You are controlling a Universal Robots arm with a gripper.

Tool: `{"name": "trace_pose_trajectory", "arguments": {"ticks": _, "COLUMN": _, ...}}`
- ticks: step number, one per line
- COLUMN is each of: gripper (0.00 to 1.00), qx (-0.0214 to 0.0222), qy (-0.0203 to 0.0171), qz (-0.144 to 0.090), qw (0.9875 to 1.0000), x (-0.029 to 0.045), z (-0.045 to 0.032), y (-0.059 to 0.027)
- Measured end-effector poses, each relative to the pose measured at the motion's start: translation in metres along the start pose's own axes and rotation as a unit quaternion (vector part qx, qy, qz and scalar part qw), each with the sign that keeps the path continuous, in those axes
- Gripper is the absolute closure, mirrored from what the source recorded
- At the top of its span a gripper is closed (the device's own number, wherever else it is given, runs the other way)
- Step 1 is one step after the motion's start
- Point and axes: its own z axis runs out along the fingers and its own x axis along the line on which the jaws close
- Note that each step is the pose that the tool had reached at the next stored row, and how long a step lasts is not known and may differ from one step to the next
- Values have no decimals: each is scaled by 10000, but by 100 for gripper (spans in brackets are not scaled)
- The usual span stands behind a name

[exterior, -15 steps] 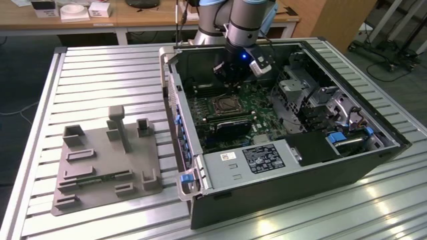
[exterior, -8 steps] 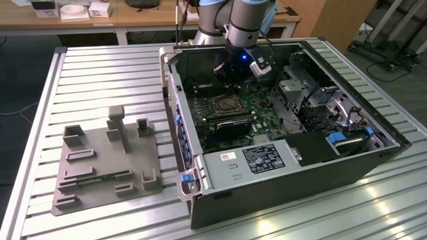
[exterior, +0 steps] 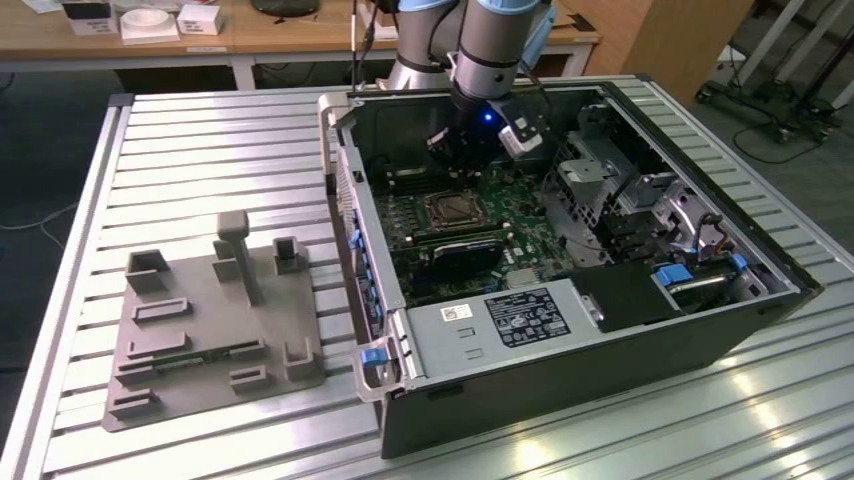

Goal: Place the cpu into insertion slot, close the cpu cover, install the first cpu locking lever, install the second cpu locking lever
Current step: 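Install the first cpu locking lever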

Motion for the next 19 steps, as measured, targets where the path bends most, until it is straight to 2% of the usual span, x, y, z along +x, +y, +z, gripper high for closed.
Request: {"name": "trace_pose_trajectory", "arguments": {"ticks": 19, "gripper": 90, "qx": 7, "qy": -1, "qz": 1, "qw": 10000, "x": -28, "z": 19, "y": 26}}
